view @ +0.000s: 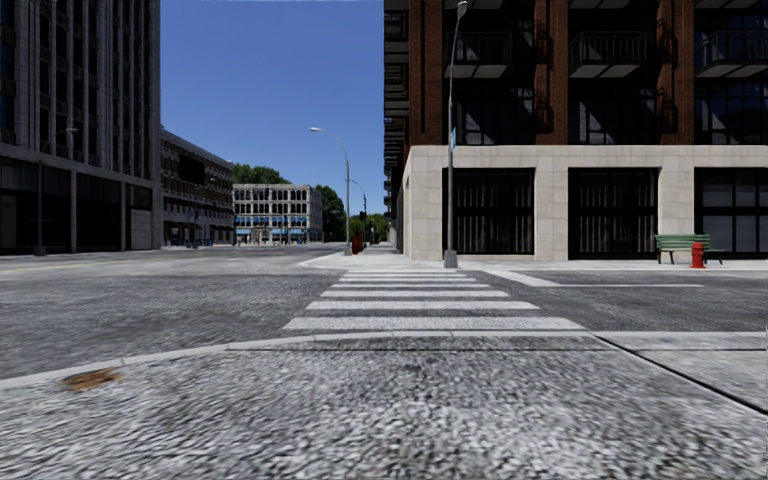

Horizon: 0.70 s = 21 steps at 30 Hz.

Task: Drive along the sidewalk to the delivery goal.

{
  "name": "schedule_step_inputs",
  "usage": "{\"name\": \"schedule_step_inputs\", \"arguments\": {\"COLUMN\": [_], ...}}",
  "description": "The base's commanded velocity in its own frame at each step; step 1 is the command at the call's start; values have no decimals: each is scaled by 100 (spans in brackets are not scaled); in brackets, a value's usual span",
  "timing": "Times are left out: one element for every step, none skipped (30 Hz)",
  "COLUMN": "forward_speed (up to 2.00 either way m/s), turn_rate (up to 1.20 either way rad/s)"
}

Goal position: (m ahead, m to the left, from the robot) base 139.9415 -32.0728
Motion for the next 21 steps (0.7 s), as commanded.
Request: {"name": "schedule_step_inputs", "arguments": {"forward_speed": [200, 200, 200, 200, 200, 200, 200, 200, 200, 200, 200, 200, 200, 200, 200, 200, 200, 200, 200, 200, 200], "turn_rate": [0, 0, 0, 0, 0, 0, 0, 0, 0, 0, 0, 0, 0, 0, 0, 0, 0, 0, 0, 0, 0]}}
